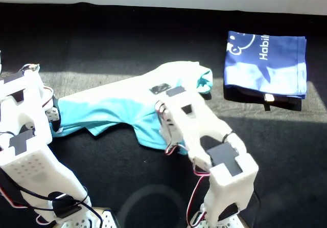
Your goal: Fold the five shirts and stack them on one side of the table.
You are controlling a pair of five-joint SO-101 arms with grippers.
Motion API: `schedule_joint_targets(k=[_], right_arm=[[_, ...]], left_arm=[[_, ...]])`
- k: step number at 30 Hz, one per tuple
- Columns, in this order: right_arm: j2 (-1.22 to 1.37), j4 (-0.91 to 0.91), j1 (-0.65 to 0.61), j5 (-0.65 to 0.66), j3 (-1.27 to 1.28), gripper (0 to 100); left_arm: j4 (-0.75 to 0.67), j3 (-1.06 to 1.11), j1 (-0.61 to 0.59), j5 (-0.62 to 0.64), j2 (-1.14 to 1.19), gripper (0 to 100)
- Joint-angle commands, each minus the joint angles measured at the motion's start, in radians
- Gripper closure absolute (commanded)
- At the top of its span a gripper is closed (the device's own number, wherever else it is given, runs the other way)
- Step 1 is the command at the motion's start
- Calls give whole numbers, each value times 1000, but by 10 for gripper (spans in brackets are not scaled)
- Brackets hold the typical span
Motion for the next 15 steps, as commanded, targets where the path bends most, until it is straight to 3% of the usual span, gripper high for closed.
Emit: schedule_joint_targets(k=[1,5,8,15], right_arm=[[-22,-1,51,-2,-7,994],[-122,19,102,2,-27,992],[-226,25,108,81,-27,992],[-338,25,202,147,-28,992]], left_arm=[[-44,-2,16,5,2,991],[-41,-5,16,5,1,991],[-23,-28,56,5,-1,991],[327,-183,179,-2,-1,990]])
